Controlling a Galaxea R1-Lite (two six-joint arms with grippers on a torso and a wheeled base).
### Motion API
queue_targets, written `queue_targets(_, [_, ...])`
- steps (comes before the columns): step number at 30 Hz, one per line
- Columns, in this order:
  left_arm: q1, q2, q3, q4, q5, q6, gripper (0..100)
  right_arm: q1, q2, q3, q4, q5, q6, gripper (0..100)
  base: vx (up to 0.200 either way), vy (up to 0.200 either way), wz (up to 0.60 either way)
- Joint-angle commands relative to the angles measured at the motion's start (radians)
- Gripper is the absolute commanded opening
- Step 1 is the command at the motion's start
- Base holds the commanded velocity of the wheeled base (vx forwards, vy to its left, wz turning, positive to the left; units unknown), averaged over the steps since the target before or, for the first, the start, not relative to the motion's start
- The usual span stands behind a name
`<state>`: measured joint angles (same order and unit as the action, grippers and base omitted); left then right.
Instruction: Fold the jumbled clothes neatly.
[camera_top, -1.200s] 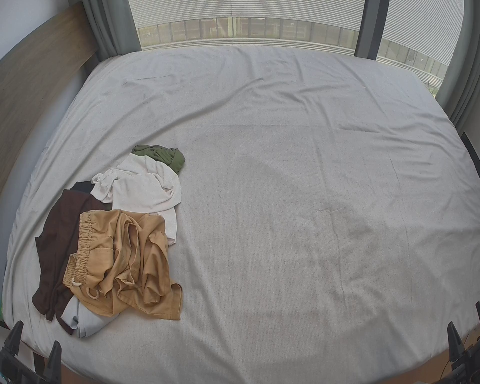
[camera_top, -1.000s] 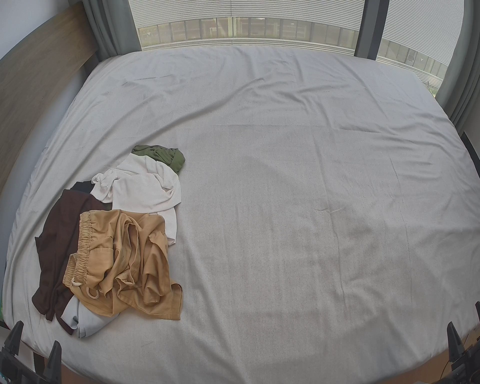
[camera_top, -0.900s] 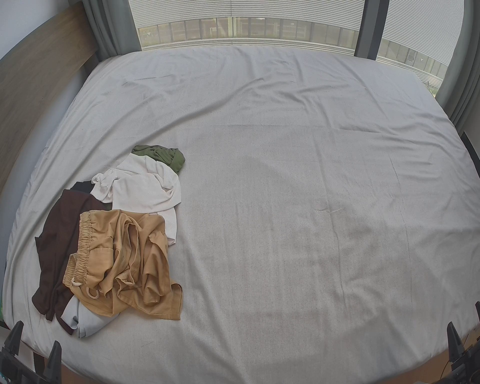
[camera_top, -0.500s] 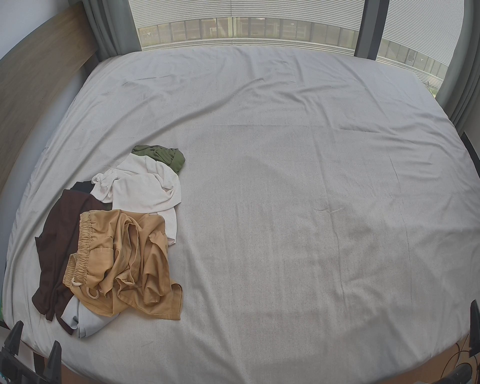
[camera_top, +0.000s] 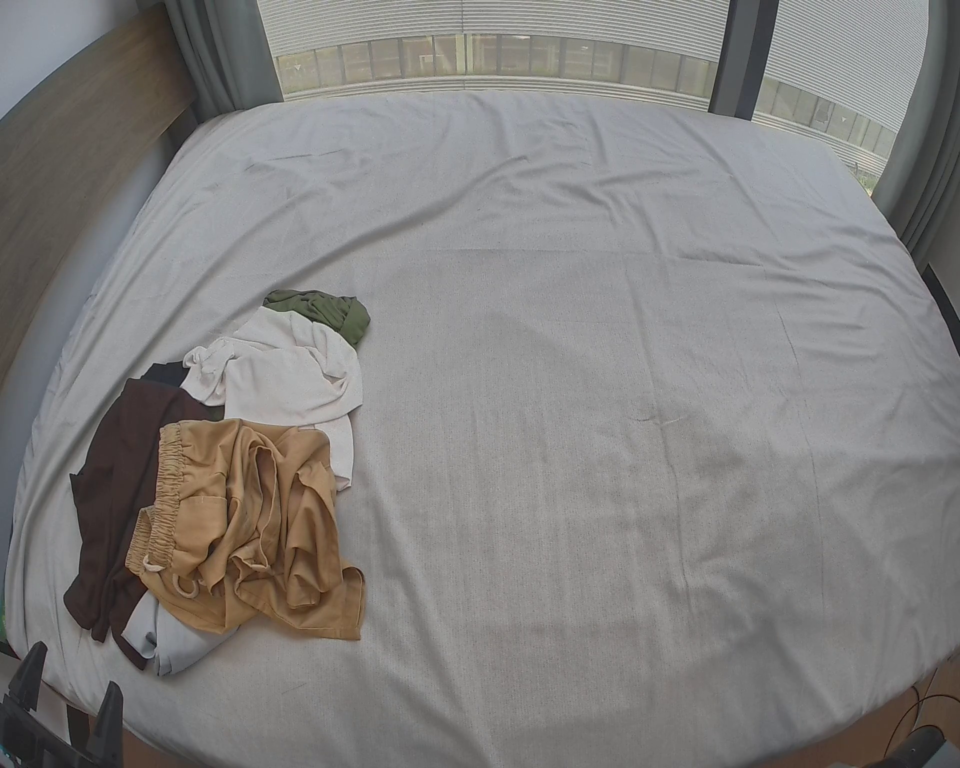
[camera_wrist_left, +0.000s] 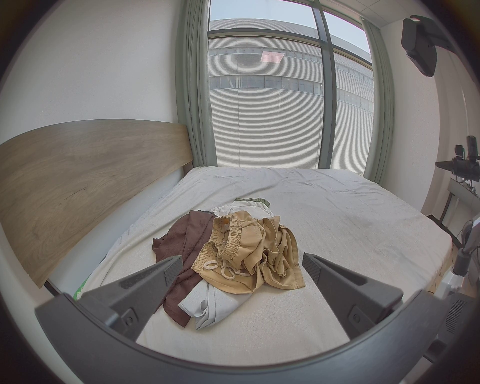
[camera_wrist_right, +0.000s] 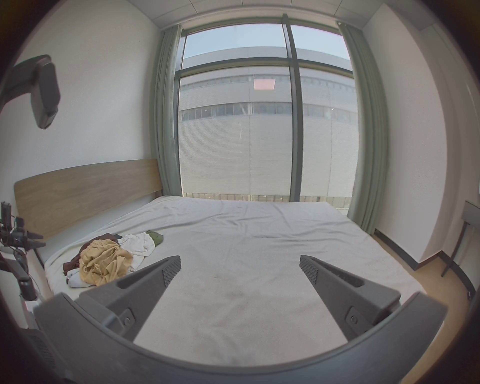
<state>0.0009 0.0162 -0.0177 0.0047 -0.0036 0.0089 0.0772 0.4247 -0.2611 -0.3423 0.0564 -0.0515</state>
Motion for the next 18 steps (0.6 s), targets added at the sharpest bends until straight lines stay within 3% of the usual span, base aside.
queue_targets(1, [0.001,-0.013,0.018,0.000,0.001,-0.001,100,0.078,0.204,-0.075,-0.007,0.005,0.015,100,0.000,0.000,0.00])
queue_targets(5, [0.001,-0.013,0.018,0.000,0.001,-0.001,100,0.110,0.266,-0.101,-0.009,0.011,0.028,100,0.000,0.000,0.00])
queue_targets(12, [0.001,-0.013,0.018,0.000,0.001,-0.003,100,0.217,0.414,-0.129,-0.046,0.088,0.068,100,0.000,0.000,0.00])
queue_targets(18, [0.001,-0.013,0.018,0.000,0.001,-0.003,100,0.334,0.595,-0.147,-0.191,0.109,0.185,100,0.000,0.000,0.00])
